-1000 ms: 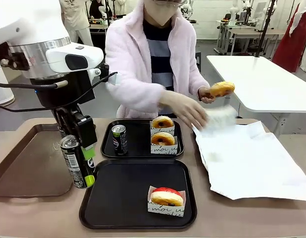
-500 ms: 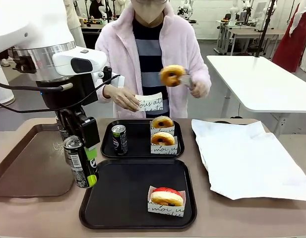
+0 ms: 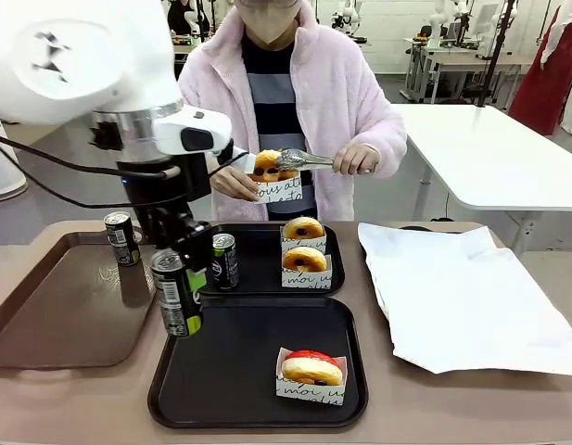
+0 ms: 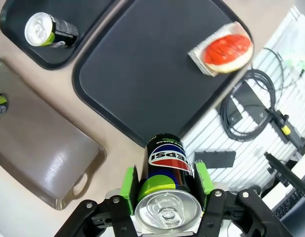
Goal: Set up donuts and drinks on trays.
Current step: Pick up one Pepsi coke from the Handle tray and place it on the Flat Tray without a Pepsi coke.
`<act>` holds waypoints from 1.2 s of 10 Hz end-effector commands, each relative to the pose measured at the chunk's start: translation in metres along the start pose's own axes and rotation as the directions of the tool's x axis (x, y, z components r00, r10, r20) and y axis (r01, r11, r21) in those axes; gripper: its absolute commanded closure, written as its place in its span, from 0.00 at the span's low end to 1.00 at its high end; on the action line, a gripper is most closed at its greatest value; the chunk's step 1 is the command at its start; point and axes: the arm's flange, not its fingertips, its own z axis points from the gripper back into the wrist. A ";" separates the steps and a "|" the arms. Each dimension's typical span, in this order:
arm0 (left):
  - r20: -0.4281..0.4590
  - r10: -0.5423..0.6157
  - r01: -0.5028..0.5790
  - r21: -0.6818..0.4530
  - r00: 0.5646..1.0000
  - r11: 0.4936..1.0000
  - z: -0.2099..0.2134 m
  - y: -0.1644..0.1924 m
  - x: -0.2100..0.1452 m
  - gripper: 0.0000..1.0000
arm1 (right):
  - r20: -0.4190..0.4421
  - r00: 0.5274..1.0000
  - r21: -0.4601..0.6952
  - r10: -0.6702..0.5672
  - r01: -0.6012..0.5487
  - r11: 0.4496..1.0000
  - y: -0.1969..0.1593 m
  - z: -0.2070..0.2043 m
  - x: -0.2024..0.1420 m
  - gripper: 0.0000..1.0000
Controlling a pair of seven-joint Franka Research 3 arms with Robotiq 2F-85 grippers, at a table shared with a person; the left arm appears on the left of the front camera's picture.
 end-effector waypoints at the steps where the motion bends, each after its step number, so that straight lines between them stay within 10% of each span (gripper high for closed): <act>1: -0.001 0.054 -0.054 0.042 0.999 0.998 -0.014 0.005 0.036 0.43 | 0.017 1.000 0.027 0.015 -0.015 1.000 0.001 0.000 0.003 0.00; 5: -0.016 0.087 -0.087 0.003 0.996 0.996 -0.062 0.009 0.071 0.43 | 0.017 1.000 0.027 0.015 -0.015 1.000 0.001 0.000 0.003 0.00; 7: -0.193 -0.147 0.128 -0.105 0.970 0.986 -0.022 -0.004 0.019 0.43 | 0.017 1.000 0.027 0.015 -0.015 1.000 0.001 0.000 0.003 0.00; 12: -0.117 -0.207 0.202 -0.056 0.971 0.978 0.008 -0.020 -0.066 0.43 | 0.017 1.000 0.027 0.015 -0.015 1.000 0.001 0.000 0.003 0.00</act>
